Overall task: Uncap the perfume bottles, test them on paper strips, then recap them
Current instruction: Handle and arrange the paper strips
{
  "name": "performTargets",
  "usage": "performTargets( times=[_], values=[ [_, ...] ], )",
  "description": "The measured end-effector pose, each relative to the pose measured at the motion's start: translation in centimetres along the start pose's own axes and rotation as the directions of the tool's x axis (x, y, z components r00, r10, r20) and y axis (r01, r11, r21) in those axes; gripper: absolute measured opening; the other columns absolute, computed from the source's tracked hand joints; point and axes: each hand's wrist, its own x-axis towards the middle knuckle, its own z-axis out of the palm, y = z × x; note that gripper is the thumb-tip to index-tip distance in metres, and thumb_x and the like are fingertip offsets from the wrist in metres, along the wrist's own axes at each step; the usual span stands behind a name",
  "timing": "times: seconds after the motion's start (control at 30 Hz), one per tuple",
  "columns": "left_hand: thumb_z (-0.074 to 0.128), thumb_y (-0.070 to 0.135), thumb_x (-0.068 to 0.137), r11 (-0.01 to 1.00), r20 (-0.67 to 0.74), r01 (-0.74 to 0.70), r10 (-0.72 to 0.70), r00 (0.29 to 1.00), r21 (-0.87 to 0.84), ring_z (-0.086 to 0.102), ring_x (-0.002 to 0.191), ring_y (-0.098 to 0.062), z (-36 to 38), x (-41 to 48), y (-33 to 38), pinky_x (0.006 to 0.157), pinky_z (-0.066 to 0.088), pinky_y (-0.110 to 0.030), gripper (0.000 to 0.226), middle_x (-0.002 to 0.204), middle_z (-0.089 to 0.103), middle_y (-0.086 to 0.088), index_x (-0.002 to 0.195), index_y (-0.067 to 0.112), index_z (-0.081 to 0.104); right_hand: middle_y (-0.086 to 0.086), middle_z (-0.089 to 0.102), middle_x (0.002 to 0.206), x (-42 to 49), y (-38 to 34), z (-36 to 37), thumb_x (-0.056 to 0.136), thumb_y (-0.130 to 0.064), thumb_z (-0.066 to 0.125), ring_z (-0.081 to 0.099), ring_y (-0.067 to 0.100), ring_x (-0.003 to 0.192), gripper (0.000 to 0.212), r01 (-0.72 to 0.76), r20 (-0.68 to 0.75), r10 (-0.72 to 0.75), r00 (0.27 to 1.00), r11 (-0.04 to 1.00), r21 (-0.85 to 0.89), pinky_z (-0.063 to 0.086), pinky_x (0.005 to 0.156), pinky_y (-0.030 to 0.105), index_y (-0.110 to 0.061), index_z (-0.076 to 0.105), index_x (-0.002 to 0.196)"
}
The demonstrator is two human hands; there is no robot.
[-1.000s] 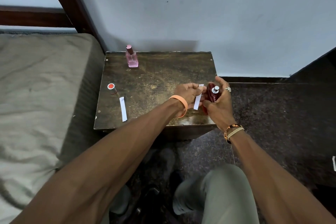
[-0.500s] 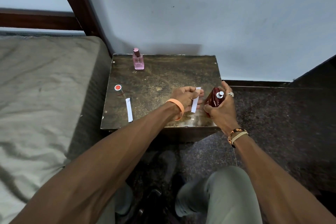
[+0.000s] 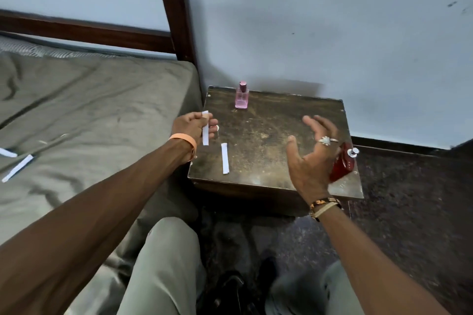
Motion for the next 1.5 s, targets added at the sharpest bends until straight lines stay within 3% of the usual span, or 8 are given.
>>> performTargets(
  times=[0.1,0.2,0.53,0.7,0.97,1.17,1.33,1.5],
  values=[
    [0.054,0.012,0.096,0.999,-0.126,0.009,-0.013,0.992,-0.03,0.066,0.061,-0.016,-2.1,1.6,-0.5,0.054,0.055,-0.023,0.015,0.079,0.067,-0.009,0.082,0.014,0.059,-0.004,0.055,0.118,0.1,-1.3,4.2,0.086,-0.03,0.066,0.054,0.009,0.104,0.034,-0.083,0.29,0.093,0.952,0.996,-0.045,0.048,0.094,0.046,-0.026,0.062,0.12],
    [0.054,0.009,0.095,0.995,-0.167,0.061,-0.074,0.983,-0.08,0.06,0.059,-0.02,-3.1,3.0,-1.3,0.046,0.051,-0.021,0.017,0.074,0.064,-0.011,0.078,0.012,0.058,0.001,0.065,0.108,0.1,-2.2,8.6,0.087,-0.029,0.067,0.06,0.013,0.095,0.036,-0.153,0.503,0.174,0.847,0.985,-0.083,0.054,0.084,0.042,-0.022,0.064,0.123],
    [0.05,0.004,0.096,0.98,-0.009,0.193,-0.193,0.981,-0.05,0.059,0.072,-0.022,-2.8,5.5,-3.2,0.075,0.053,-0.034,0.021,0.082,0.063,-0.008,0.079,0.011,0.061,0.008,0.058,0.137,-0.1,-1.8,19.2,0.088,-0.011,0.065,0.054,0.026,0.125,0.059,0.012,0.724,0.174,0.667,0.97,-0.244,0.046,0.103,0.04,-0.013,0.047,0.144],
    [0.05,0.007,0.096,0.978,0.056,0.207,-0.206,0.977,-0.017,0.064,0.079,-0.022,-2.6,5.5,-3.0,0.078,0.054,-0.034,0.017,0.086,0.066,-0.006,0.085,0.012,0.063,0.007,0.067,0.124,-0.2,-1.4,19.7,0.088,-0.006,0.064,0.061,0.027,0.114,0.042,0.001,0.661,0.168,0.731,0.969,-0.248,0.049,0.094,0.038,-0.015,0.063,0.129],
    [0.046,0.004,0.097,0.98,0.177,0.195,-0.184,0.967,-0.047,0.07,0.082,-0.027,1.0,2.3,-0.8,0.078,0.059,-0.039,0.017,0.091,0.071,-0.013,0.103,0.001,0.062,0.001,0.071,0.111,0.9,-1.4,13.0,0.085,-0.003,0.069,0.065,0.017,0.101,0.042,-0.041,0.533,0.118,0.838,0.987,-0.153,0.048,0.087,0.025,-0.014,0.064,0.125],
    [0.046,0.003,0.097,0.987,0.32,0.158,-0.146,0.936,-0.011,0.069,0.088,-0.028,8.6,-3.3,1.3,0.082,0.057,-0.038,0.018,0.096,0.071,-0.014,0.097,0.005,0.064,0.003,0.07,0.114,3.5,-0.7,3.5,0.088,-0.006,0.068,0.064,0.018,0.103,0.038,-0.054,0.409,0.142,0.901,0.974,-0.218,0.052,0.088,0.033,-0.015,0.065,0.126],
    [0.046,0.005,0.098,0.989,0.43,0.144,-0.136,0.893,0.013,0.067,0.088,-0.028,15.6,-7.8,1.8,0.086,0.056,-0.041,0.017,0.096,0.069,-0.013,0.094,0.007,0.063,0.001,0.068,0.116,5.6,0.9,-4.7,0.089,-0.008,0.068,0.06,0.009,0.098,0.039,-0.086,0.329,0.183,0.927,0.954,-0.287,0.04,0.081,0.013,-0.017,0.064,0.127],
    [0.046,0.004,0.098,0.993,0.497,0.108,-0.122,0.859,0.056,0.067,0.081,-0.025,20.2,-11.4,1.6,0.082,0.057,-0.038,0.016,0.095,0.069,-0.013,0.1,0.004,0.062,0.001,0.068,0.117,6.2,3.0,-10.2,0.089,-0.007,0.066,0.062,0.019,0.109,0.038,-0.143,0.257,0.233,0.938,0.935,-0.323,0.046,0.093,0.027,-0.017,0.065,0.125]
  ],
)
